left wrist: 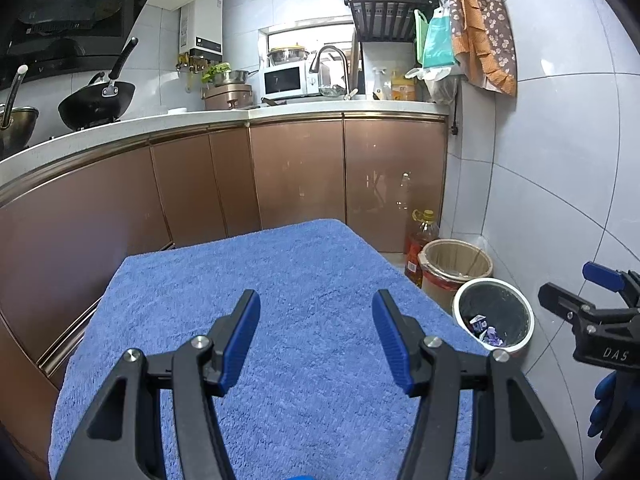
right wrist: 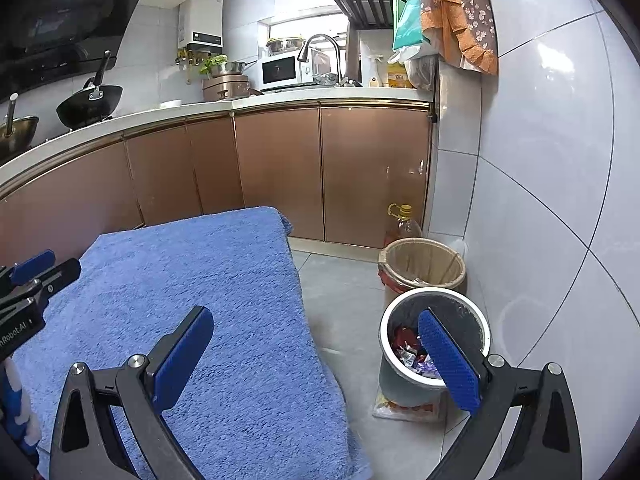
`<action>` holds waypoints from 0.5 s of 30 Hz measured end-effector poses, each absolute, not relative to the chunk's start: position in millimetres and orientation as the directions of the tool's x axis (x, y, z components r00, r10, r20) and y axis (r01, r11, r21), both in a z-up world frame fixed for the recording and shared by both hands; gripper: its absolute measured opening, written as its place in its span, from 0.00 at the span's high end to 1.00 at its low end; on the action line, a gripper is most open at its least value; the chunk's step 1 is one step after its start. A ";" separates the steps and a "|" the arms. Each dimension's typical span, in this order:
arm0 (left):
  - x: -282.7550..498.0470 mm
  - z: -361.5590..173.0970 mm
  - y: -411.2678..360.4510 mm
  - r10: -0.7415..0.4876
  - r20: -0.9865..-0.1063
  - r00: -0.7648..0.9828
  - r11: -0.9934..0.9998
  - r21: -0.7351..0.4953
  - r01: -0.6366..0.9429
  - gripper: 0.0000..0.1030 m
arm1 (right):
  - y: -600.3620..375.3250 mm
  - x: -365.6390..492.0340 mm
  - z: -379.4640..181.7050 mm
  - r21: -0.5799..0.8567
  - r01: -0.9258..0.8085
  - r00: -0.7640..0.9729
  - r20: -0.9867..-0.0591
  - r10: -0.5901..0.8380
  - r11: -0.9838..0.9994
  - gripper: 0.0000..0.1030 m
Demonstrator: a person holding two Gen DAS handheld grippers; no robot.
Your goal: Collect trash
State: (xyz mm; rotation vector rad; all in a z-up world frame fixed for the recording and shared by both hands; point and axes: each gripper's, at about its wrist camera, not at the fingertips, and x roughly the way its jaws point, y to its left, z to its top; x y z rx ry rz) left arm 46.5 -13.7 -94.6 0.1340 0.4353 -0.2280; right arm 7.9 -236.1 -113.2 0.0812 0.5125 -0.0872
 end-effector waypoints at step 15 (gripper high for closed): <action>44.2 -83.5 -30.7 -0.206 -0.389 0.898 0.961 0.092 0.260 0.40 | -249.0 -0.7 -97.6 0.053 0.132 0.896 -0.433 -0.097 0.990 0.00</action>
